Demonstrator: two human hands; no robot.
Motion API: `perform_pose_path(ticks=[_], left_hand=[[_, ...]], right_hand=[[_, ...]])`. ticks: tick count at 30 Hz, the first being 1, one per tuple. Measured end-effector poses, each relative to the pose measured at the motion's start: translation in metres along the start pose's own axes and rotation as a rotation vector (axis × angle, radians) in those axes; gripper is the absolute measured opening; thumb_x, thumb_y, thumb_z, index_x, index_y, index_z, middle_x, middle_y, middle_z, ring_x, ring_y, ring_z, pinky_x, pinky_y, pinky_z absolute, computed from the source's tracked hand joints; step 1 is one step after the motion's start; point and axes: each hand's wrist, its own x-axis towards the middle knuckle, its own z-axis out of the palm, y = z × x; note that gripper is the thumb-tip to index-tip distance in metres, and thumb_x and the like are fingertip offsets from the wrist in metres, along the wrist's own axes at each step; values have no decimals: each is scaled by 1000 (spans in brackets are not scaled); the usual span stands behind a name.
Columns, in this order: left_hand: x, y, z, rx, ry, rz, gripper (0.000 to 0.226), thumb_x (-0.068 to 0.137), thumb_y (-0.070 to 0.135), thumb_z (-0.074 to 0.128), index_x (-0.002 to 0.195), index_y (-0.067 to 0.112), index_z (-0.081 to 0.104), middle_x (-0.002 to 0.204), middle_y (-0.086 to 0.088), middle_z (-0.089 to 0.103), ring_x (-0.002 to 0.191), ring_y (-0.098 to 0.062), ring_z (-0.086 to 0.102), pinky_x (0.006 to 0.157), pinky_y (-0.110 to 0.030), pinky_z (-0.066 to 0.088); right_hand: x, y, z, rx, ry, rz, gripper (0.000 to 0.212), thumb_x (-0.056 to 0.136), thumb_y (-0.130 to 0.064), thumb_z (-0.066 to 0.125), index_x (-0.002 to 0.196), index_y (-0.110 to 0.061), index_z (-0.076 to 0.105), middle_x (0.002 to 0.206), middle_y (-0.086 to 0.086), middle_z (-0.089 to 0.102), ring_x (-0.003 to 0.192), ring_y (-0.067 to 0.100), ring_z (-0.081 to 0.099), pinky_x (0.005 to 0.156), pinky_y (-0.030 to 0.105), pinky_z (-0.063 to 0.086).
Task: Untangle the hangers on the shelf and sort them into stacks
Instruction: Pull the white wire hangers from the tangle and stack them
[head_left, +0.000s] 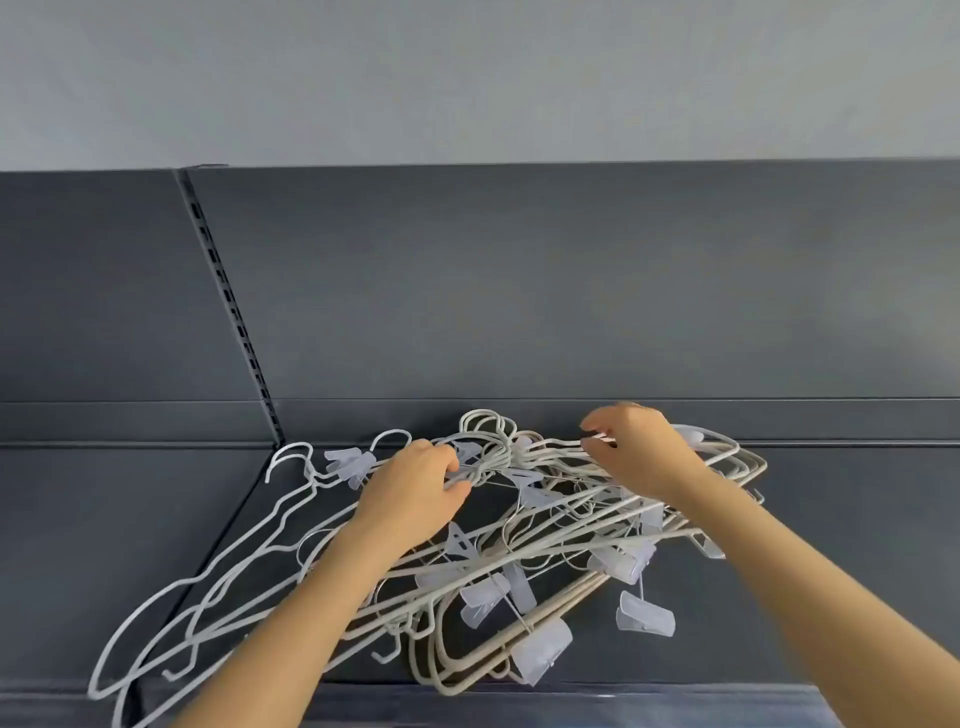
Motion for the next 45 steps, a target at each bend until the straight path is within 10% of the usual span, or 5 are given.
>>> perform_pose_path(ticks=[12, 25, 30, 39, 45], left_hand=[[6, -7, 13, 258, -162, -24, 19, 88, 8, 51, 71, 16, 50, 82, -5, 57, 68, -24, 52, 55, -31, 39], [-6, -9, -1, 23, -57, -47, 14, 94, 4, 35, 94, 12, 47, 93, -1, 61, 78, -21, 57, 60, -33, 43], [-8, -3, -16, 34, 76, 16, 18, 94, 2, 34, 82, 16, 36, 75, 5, 41, 62, -16, 38, 51, -27, 26], [12, -18, -29, -133, 148, 23, 14, 97, 15, 42, 88, 20, 51, 81, 7, 57, 74, -18, 53, 61, -34, 43], [18, -19, -30, -49, 183, 87, 14, 99, 16, 39, 90, 21, 49, 78, 11, 51, 65, -9, 47, 57, -28, 37]], right_hand=[[6, 24, 17, -309, -260, 32, 31, 91, -27, 55, 118, -13, 59, 113, 9, 58, 100, 28, 58, 84, 37, 51], [8, 28, 14, -275, -165, -21, 62, 89, -32, 60, 144, -19, 33, 137, 6, 47, 127, 27, 43, 110, 42, 31], [15, 31, -4, -335, 29, -79, 24, 92, -17, 47, 115, -15, 55, 99, 3, 57, 95, 28, 57, 87, 35, 41], [1, 25, -39, -280, 105, -187, 21, 98, -23, 45, 110, -14, 59, 95, 4, 59, 81, 30, 58, 64, 29, 31], [-19, 16, -49, -268, -148, -188, 96, 72, -78, 44, 149, -30, 13, 130, -5, 44, 114, 17, 48, 104, 37, 30]])
